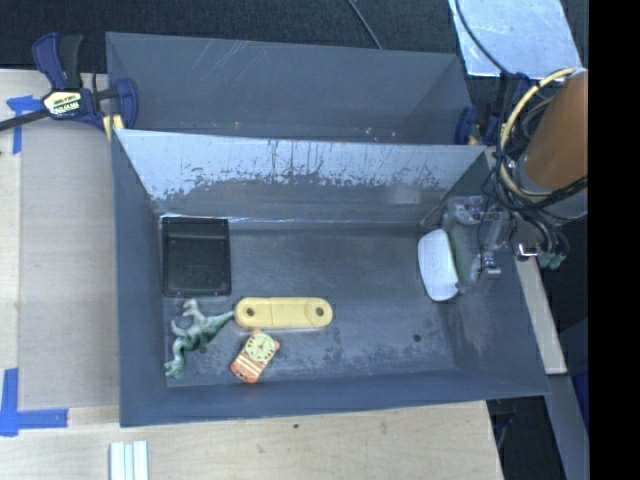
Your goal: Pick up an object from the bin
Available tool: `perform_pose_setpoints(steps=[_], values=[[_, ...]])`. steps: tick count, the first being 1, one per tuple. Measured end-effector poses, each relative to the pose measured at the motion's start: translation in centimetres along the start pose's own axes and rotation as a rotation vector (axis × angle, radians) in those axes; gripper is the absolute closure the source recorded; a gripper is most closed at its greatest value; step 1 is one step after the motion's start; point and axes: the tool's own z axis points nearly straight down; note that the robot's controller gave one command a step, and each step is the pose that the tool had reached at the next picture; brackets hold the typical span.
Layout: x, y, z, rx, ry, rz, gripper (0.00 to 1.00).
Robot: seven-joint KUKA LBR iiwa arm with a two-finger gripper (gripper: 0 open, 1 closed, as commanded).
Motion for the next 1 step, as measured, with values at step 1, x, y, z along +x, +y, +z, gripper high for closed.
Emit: perform_pose_setpoints(steps=[1], values=[[-0.2, 0.07, -0.48, 0.002, -0.008, -0.004, 0.0]])
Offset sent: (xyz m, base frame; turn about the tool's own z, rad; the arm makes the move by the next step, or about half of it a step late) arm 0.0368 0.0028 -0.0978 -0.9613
